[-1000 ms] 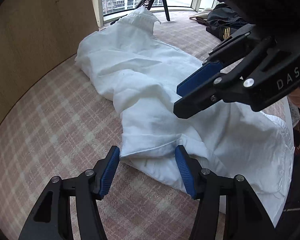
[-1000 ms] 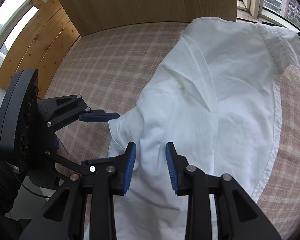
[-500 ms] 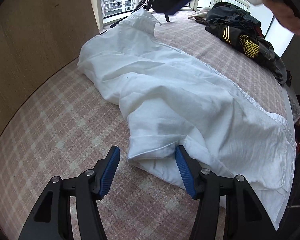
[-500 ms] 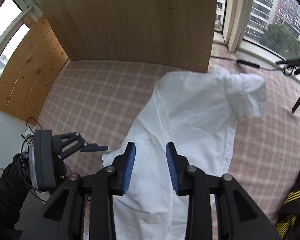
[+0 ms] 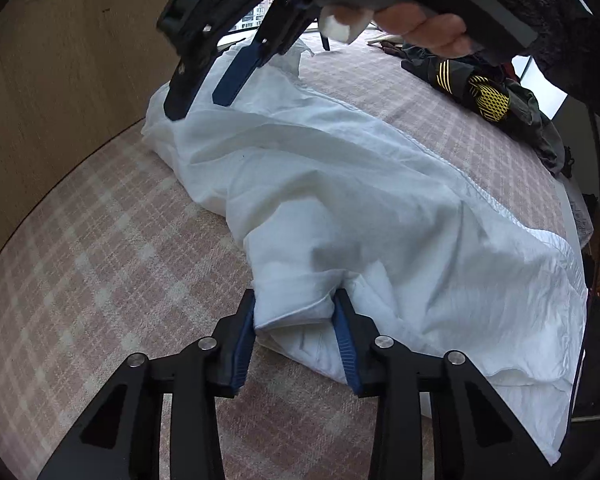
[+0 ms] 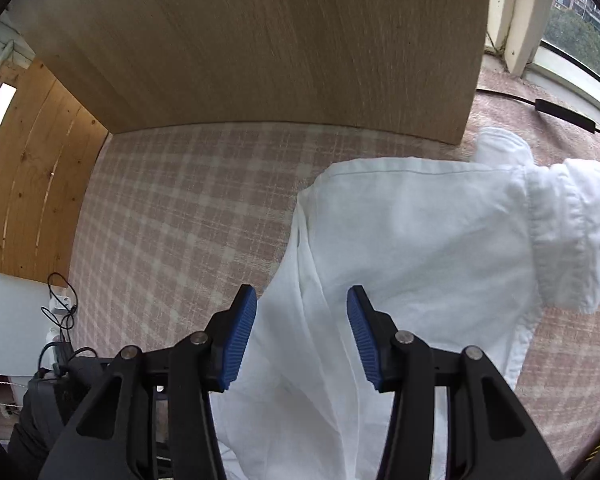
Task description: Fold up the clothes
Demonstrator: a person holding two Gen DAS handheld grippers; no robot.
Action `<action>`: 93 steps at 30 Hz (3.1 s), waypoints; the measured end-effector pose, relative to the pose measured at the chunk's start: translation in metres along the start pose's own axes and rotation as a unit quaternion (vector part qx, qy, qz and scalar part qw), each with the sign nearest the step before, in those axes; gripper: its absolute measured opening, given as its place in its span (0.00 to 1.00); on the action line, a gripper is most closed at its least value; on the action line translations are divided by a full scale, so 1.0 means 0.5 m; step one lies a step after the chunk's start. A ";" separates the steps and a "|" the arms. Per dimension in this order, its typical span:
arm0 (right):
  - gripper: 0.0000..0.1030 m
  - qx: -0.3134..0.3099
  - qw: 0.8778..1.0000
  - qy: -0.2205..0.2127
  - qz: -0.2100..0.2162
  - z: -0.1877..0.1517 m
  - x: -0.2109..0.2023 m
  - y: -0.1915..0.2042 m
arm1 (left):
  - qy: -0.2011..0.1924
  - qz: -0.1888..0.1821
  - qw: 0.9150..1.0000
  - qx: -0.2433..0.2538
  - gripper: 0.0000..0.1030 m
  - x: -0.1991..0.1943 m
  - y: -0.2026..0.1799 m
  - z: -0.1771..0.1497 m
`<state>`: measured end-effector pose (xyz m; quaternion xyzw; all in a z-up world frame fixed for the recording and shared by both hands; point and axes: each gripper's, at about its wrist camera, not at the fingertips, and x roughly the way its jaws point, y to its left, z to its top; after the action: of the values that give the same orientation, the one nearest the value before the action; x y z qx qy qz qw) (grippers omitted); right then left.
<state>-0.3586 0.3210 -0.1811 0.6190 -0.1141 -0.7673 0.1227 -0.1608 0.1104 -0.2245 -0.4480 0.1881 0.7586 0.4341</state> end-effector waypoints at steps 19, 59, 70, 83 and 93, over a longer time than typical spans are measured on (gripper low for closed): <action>0.23 0.042 0.993 -0.103 0.036 -0.071 -0.103 -0.014 | -0.021 0.010 0.999 -0.039 0.11 -0.106 0.024 0.017; 0.23 0.086 0.990 -0.043 0.107 -0.705 -0.048 0.016 | 0.091 0.004 0.991 -0.097 0.34 -0.070 -0.366 -0.165; 0.23 0.065 0.989 -0.055 0.122 -0.642 -0.082 0.015 | 0.002 0.024 0.994 -0.109 0.38 -0.137 -0.396 -0.085; 0.21 0.030 0.993 -0.086 0.070 -0.333 -0.034 0.008 | 0.075 0.020 0.994 -0.075 0.53 -0.010 -0.404 -0.084; 0.19 -0.020 0.995 -0.042 0.093 -0.267 0.037 0.081 | 0.057 -0.022 0.993 -0.101 0.55 -0.024 -0.379 -0.090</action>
<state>-0.2298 0.2735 -0.2123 0.5707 -0.1607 -0.7798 0.2009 0.0216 0.1789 -0.2184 -0.5360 0.1245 0.7372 0.3921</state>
